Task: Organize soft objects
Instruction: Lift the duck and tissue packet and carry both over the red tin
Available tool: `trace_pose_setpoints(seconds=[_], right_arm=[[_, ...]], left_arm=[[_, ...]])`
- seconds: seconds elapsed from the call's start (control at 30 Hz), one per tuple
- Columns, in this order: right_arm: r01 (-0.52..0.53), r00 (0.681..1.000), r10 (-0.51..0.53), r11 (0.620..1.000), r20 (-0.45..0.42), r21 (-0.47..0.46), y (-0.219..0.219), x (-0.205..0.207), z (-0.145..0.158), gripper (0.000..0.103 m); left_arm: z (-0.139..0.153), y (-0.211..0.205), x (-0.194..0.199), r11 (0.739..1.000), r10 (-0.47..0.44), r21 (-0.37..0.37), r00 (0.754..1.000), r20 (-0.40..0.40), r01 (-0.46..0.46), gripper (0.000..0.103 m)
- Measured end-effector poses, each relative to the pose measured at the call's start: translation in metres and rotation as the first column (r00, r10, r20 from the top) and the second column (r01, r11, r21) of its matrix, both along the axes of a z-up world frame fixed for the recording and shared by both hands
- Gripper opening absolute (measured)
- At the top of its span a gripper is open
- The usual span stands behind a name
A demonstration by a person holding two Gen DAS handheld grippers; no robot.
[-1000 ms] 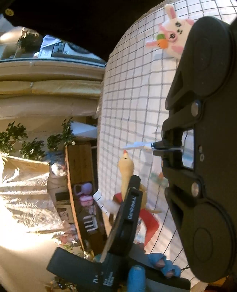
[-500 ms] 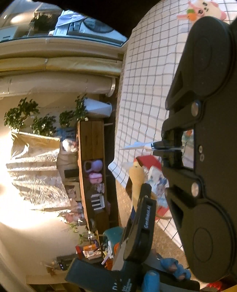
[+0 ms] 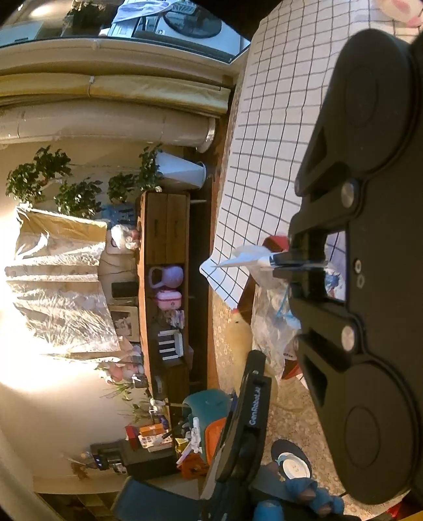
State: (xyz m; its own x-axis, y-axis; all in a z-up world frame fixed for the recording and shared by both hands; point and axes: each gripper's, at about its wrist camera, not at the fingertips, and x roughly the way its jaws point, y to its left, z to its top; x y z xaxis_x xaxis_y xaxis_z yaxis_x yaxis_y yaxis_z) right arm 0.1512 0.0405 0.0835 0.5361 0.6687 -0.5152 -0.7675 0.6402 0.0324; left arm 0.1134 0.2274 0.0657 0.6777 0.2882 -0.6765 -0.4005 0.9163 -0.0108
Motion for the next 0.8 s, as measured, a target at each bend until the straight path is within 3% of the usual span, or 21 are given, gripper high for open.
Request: trace_pose_setpoints(seconds=[0.33,0.8], right_arm=[[-0.017,1.0,0.017,0.996,-0.002,-0.084,0.06,0.016,-0.028,0.001],[-0.034,0.999,0.029,0.98,-0.028,-0.195,0.111,0.028,-0.072,0.001]], left_arm=[[-0.028,0.042,0.031,0.998,0.063,-0.024,0.997,-0.045,-0.064,0.034],[-0.066,0.058,0.07,0.999,0.026,-0.039,0.999,-0.043,-0.028,0.034]])
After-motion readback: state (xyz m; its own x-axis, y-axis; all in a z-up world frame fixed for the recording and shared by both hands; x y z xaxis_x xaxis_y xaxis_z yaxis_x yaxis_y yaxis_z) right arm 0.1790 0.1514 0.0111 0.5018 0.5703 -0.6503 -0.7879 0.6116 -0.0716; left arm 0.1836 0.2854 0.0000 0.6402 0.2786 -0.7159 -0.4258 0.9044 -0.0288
